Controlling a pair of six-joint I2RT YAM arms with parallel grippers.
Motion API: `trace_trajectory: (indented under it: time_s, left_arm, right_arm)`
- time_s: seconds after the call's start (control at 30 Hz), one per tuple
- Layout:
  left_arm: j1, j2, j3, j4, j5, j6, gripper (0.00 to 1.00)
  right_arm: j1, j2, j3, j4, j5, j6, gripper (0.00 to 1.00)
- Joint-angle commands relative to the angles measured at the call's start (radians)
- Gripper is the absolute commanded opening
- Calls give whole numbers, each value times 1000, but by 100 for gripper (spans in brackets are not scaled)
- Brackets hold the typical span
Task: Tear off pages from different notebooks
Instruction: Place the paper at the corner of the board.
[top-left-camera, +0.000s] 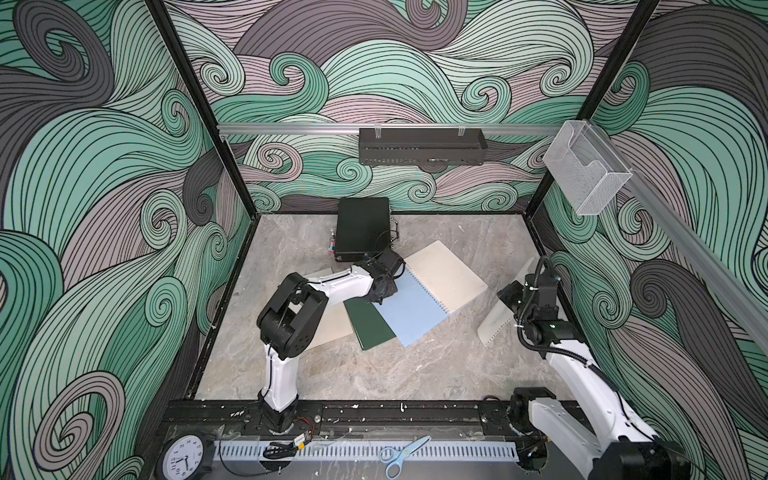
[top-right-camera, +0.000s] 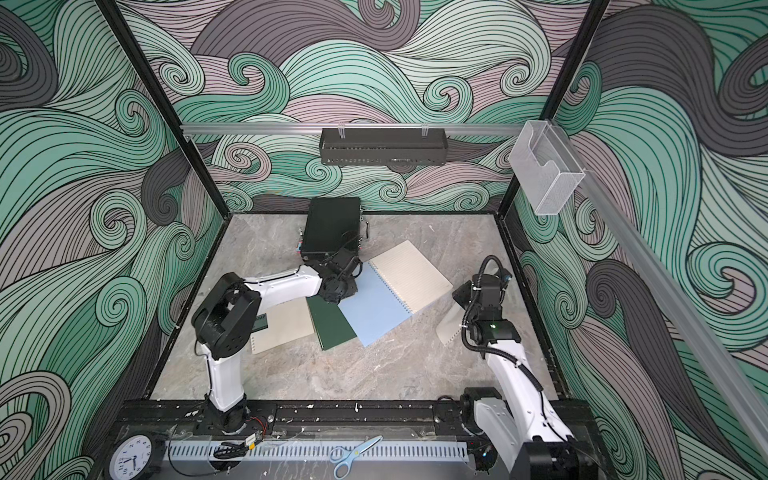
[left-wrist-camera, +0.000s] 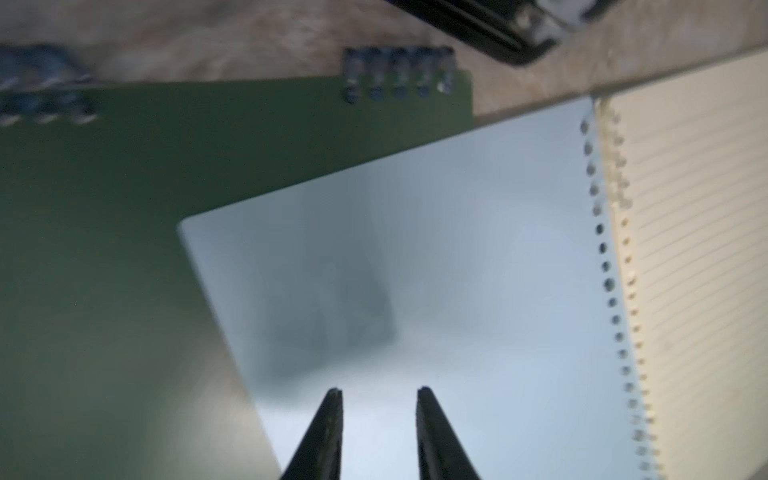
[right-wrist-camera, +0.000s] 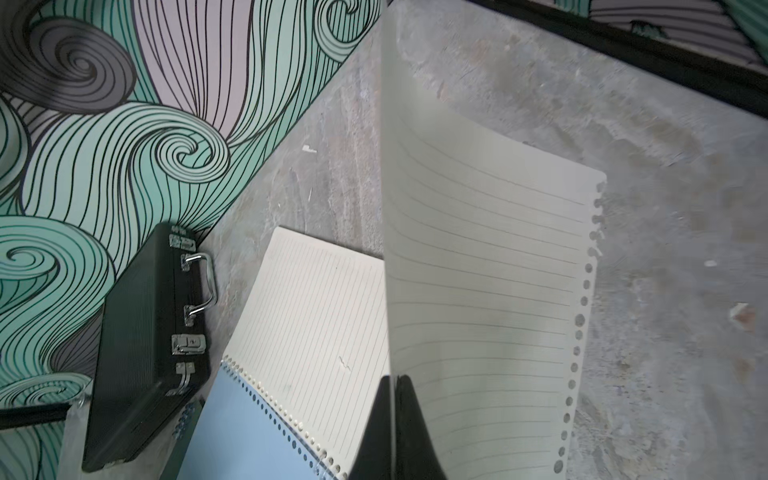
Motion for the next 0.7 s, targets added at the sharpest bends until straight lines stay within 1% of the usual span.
trace_trajectory:
  time_s: [0.0,0.1,0.17,0.23,0.33,0.47,0.57,0.67]
  left_arm:
    - [-6,-137,-57,-55,-55,-39,46]
    - [-1,-181,-127,-14,-60,-45,52]
    - [16,-196,-172,17,-42,-53,55]
    - [36,-215,-233,79,-24,-57,60]
    - [65,-238,-324,199,8,-55,71]
    - [106,-215,-365,316,56,-26,81]
    - [139,-175,-394,447,157,-4,83]
    - [146,-137,-409,529,202,-6,83]
  right_arm:
    - [-2,26,-15,146,-114,-2,0]
    - [-2,36,-27,180,-165,10,0]
    - [0,24,-35,188,-180,18,0]
    - [-1,1,-43,177,-179,18,0]
    - [-1,-40,-57,146,-148,13,0]
    - [-1,-52,-81,138,-121,15,0]
    - [-1,-25,-85,164,-138,23,0]
    - [3,20,-88,245,-194,68,0]
